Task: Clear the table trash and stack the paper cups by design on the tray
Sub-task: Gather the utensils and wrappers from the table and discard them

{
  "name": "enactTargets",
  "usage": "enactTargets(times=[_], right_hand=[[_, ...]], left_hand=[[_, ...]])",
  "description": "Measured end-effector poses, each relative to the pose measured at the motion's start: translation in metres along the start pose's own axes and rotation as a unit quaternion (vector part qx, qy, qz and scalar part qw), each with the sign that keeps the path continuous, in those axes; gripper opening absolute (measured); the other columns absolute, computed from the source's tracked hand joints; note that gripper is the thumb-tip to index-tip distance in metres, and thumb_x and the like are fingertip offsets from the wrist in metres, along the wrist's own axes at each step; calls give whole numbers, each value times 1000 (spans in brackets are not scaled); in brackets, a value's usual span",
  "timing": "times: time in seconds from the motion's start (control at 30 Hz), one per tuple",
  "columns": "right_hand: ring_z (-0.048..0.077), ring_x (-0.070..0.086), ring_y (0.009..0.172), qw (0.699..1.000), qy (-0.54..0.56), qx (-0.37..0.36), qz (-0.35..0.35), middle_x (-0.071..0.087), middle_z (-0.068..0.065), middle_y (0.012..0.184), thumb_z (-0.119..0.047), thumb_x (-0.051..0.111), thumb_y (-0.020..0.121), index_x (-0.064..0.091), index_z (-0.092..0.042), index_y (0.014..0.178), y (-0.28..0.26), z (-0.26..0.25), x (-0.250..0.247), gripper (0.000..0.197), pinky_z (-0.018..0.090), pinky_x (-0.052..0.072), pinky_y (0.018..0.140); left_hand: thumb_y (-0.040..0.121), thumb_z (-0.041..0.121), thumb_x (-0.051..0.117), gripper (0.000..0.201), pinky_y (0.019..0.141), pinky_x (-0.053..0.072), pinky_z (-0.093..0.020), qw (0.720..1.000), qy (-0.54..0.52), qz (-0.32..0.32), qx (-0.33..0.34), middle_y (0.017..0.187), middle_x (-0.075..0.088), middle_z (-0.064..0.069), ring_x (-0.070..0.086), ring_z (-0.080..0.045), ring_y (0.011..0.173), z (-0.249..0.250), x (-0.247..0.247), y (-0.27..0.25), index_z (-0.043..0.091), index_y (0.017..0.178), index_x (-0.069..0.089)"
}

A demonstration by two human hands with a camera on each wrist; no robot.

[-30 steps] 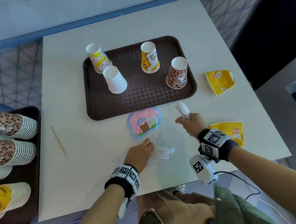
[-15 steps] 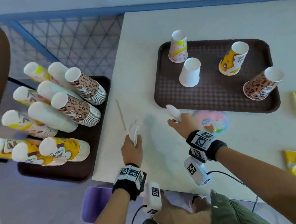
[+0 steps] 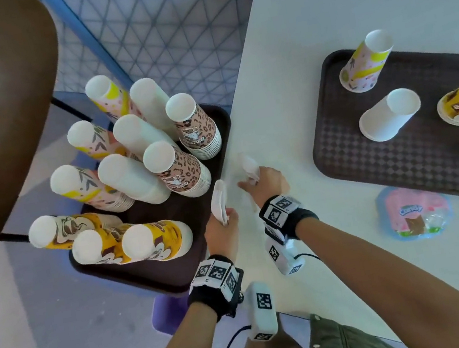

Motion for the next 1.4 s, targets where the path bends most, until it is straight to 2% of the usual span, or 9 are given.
enactTargets(times=[0.17, 0.47, 0.57, 0.63, 0.7, 0.9, 1.07, 1.17, 1.4], right_hand=[[34, 58, 99, 999, -34, 16, 17, 55, 14, 114, -33, 57, 87, 57, -2, 106, 7, -2, 4, 36, 36, 43, 79], [34, 59, 94, 992, -128, -14, 13, 54, 16, 112, -18, 46, 92, 58, 1, 103, 7, 0, -8, 24, 32, 36, 68], [34, 57, 90, 993, -115, -30, 25, 59, 16, 93, -16, 45, 88, 51, -3, 96, 0, 3, -14, 16, 33, 33, 64], [33, 51, 79, 994, -88, -28, 54, 46, 7, 65, -19, 44, 88, 48, -2, 101, -11, 10, -22, 21, 34, 32, 62], [28, 42, 70, 994, -63, -19, 88, 36, 3, 62, -20, 45, 87, 47, -1, 102, -23, 21, -33, 24, 34, 31, 61], [34, 55, 71, 992, 24, 25, 118, 62, 16, 83, -21, 53, 83, 46, -2, 107, -53, 91, -70, 32, 32, 37, 61], [37, 57, 76, 974, 48, 109, 190, 61, 22, 79, -28, 52, 88, 54, -1, 87, -89, 170, -121, 27, 33, 35, 65], [44, 58, 82, 962, 55, 150, 223, 63, 29, 84, -30, 52, 89, 55, 1, 81, -112, 218, -154, 32, 37, 36, 64], [47, 59, 90, 941, 15, 208, 265, 65, 31, 94, -28, 53, 87, 62, 3, 93, -164, 331, -233, 34, 41, 43, 68]], left_hand=[[87, 17, 55, 18, 65, 38, -29, 999, 31, -27, 1, 71, 54, -12, 51, -28, 69, 4, 0, 11, 4, 75, 52], [86, 20, 57, 30, 73, 50, -41, 997, 62, -38, 31, 91, 65, -32, 61, -44, 90, 12, 13, 18, -9, 91, 59], [86, 20, 57, 25, 65, 43, -34, 997, 59, -43, 40, 82, 62, -31, 62, -44, 88, 12, 13, 20, -4, 82, 57], [86, 20, 57, 21, 63, 39, -29, 996, 60, -48, 45, 74, 57, -25, 62, -43, 85, 15, 12, 20, 2, 76, 53], [86, 20, 57, 21, 63, 38, -29, 994, 75, -57, 57, 69, 53, -17, 61, -41, 78, 19, 15, 19, 4, 73, 51], [84, 21, 57, 30, 50, 34, -26, 979, 118, -126, 107, 52, 43, -1, 43, -25, 54, 36, 53, 2, 14, 58, 42], [84, 20, 58, 33, 45, 32, -22, 941, 192, -203, 192, 50, 41, 3, 41, -18, 48, 57, 110, -41, 18, 55, 41], [83, 19, 58, 28, 54, 35, -24, 912, 239, -236, 237, 51, 44, 3, 44, -23, 57, 64, 148, -74, 14, 59, 44], [79, 28, 59, 24, 77, 52, -36, 827, 357, -293, 321, 95, 70, -16, 64, -36, 92, 62, 240, -161, 14, 97, 65]])
Point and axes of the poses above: each hand's wrist, its own y-axis towards the middle knuckle, its own x-axis out of the palm, z = x × y, the point moved 7 cm from there along y, towards the middle knuckle
